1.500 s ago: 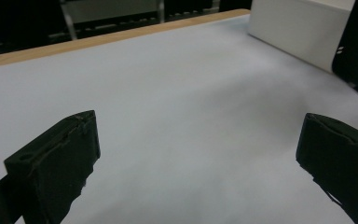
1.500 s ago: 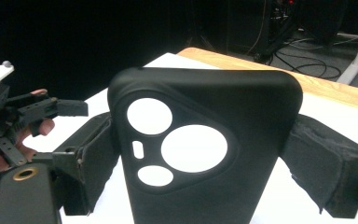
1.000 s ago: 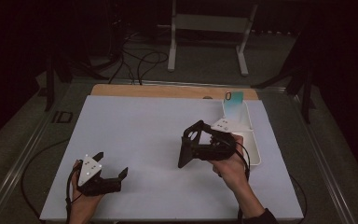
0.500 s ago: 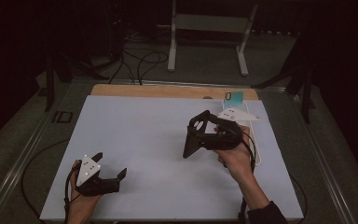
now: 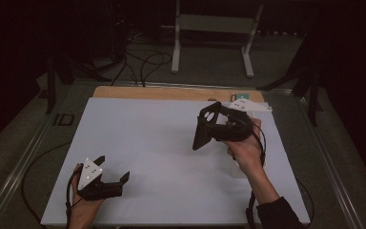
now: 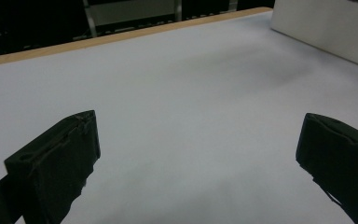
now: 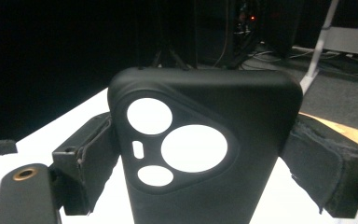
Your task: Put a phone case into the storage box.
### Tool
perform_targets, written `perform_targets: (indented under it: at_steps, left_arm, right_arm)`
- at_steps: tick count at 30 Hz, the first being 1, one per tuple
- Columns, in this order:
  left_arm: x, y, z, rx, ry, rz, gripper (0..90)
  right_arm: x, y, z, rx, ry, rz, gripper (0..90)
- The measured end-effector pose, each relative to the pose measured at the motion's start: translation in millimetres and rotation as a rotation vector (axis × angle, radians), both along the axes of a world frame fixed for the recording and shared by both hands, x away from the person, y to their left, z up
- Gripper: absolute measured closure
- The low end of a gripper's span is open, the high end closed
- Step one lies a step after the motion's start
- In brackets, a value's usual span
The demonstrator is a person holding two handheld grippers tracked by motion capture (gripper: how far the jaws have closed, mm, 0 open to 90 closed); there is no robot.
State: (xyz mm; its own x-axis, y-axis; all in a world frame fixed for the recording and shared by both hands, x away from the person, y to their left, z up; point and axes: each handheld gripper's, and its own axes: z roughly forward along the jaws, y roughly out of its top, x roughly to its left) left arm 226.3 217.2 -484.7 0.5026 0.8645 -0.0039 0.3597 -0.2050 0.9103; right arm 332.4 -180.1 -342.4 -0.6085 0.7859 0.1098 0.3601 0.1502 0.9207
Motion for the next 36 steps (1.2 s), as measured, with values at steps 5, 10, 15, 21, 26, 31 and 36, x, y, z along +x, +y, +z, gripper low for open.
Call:
perform_targets:
  at_steps: [5, 10, 15, 21, 26, 31, 36]
  left_arm:
    - [-0.1, -0.1, 0.0, 0.006, 0.002, 0.001, 0.1]
    - [-0.2, -0.1, 0.2, 0.006, 0.001, 0.002, 0.1]
    - [0.0, -0.6, -0.3, 0.01, 0.002, 0.002, 0.1]
    - [0.1, -0.8, -0.4, 0.012, 0.004, 0.003, 0.1]
    - [0.4, -0.4, -0.7, 0.01, 0.005, 0.005, 0.1]
    - [0.6, -0.5, -0.8, 0.008, 0.007, 0.007, 0.1]
    - [0.6, -0.9, -1.0, 0.009, 0.008, 0.005, 0.1]
  right_arm:
    - [8.2, -9.0, 5.6, 0.026, 0.005, -0.02, 14.1]
    - [15.8, -17.4, 9.8, 0.016, 0.001, -0.049, 14.1]
    - [22.9, -25.6, 14.0, 0.015, -0.006, -0.083, 14.1]
    - [29.2, -31.2, 15.3, 0.009, -0.008, -0.107, 14.1]
    - [38.4, -35.8, 14.1, -0.002, -0.013, -0.14, 14.1]
    - [46.6, -41.2, 15.2, 0.001, -0.011, -0.172, 14.1]
    - [52.2, -45.4, 18.0, -0.007, -0.023, -0.2, 14.1]
